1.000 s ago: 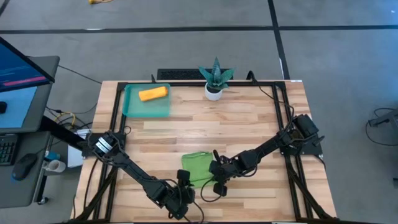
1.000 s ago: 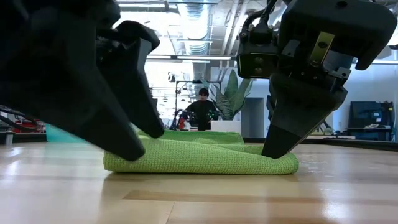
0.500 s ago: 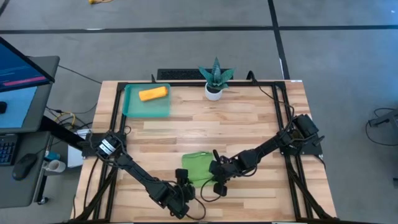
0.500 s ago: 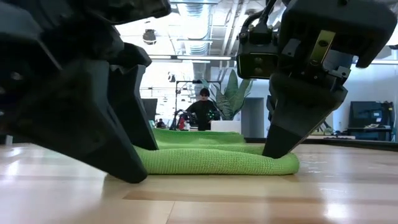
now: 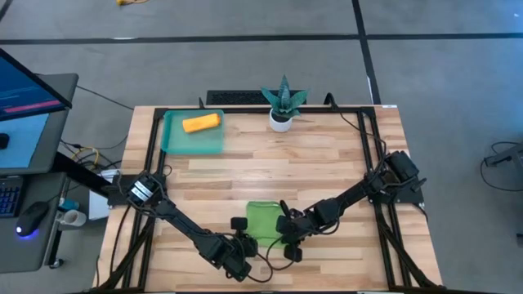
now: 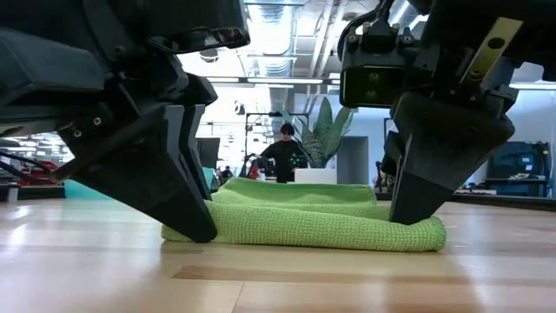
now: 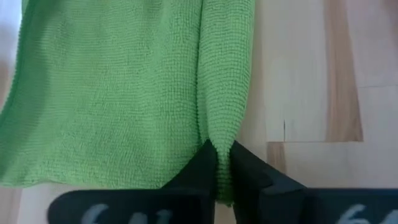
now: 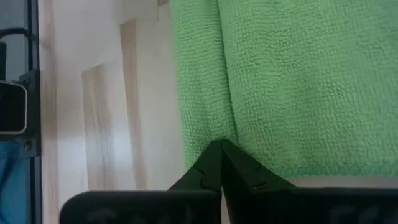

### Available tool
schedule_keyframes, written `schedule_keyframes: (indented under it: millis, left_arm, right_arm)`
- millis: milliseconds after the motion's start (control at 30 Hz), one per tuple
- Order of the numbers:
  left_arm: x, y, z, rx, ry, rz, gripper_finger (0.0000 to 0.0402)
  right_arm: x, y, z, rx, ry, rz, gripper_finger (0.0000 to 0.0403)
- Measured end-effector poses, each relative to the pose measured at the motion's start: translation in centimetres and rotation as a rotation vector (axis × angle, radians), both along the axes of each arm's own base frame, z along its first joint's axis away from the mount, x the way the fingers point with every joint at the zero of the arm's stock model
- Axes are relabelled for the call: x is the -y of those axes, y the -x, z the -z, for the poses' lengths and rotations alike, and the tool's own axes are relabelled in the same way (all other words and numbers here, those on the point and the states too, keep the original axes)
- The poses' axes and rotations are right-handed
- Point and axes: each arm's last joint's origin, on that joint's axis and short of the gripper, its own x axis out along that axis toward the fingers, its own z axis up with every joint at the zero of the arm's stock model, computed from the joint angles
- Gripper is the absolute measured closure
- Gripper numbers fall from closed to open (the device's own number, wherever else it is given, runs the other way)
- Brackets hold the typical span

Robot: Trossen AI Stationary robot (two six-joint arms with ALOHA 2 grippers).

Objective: Roll microfiber towels into tight, uniform cylinder then place into a basket
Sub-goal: Roll the light green microfiber cloth

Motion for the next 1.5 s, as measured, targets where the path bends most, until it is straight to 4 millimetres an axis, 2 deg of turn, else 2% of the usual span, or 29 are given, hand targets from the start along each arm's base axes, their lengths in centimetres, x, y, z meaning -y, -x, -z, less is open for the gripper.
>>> schedule_keyframes:
  millis: [167,433,567,733,833,967,1067,1200,1300,1400,1500]
  left_arm:
    - [0.0,0.0,0.1,-0.019,0.04,0.007,0.0384]
    - [0.3,-0.2,-0.4,-0.033,0.066,0.005,0.0393]
    - [0.3,-0.4,-0.6,-0.043,0.085,0.006,0.039]
    - [0.2,-0.5,-0.6,-0.047,0.093,0.005,0.039]
    - [0.2,-0.5,-0.6,-0.047,0.097,0.0,0.0392]
    - [0.2,-0.5,-0.6,-0.047,0.095,0.001,0.0391]
    - [0.2,-0.5,-0.6,-0.046,0.096,-0.001,0.0389]
    - [0.1,-0.5,-0.6,-0.045,0.1,-0.007,0.039]
    - [0.1,-0.6,-0.6,-0.05,0.122,-0.024,0.0389]
    - [0.0,-0.7,-0.6,-0.052,0.135,-0.036,0.0389]
    - [-0.1,-0.7,-0.6,-0.052,0.141,-0.042,0.0389]
  right_arm:
    - [-0.1,0.0,0.0,0.018,0.004,-0.025,0.0353]
    - [-0.1,-0.2,-0.1,0.028,0.0,-0.027,0.0282]
    - [0.4,-0.1,-0.7,0.018,-0.016,-0.03,0.0259]
    - [0.8,1.0,-3.6,0.041,0.019,-0.077,0.0257]
    - [0.5,2.4,-5.6,0.081,0.098,-0.074,0.0264]
    - [-1.5,4.6,-8.0,0.218,0.222,-0.116,0.0277]
    - [-3.6,6.2,-8.7,0.324,0.345,-0.147,0.0283]
    - [-6.2,7.6,-7.9,0.426,0.477,-0.243,0.0284]
    - [-7.6,7.8,-6.7,0.451,0.512,-0.334,0.0282]
    - [-8.1,7.2,-5.1,0.46,0.571,-0.401,0.0279]
    - [-7.9,6.1,-3.9,0.464,0.593,-0.396,0.0268]
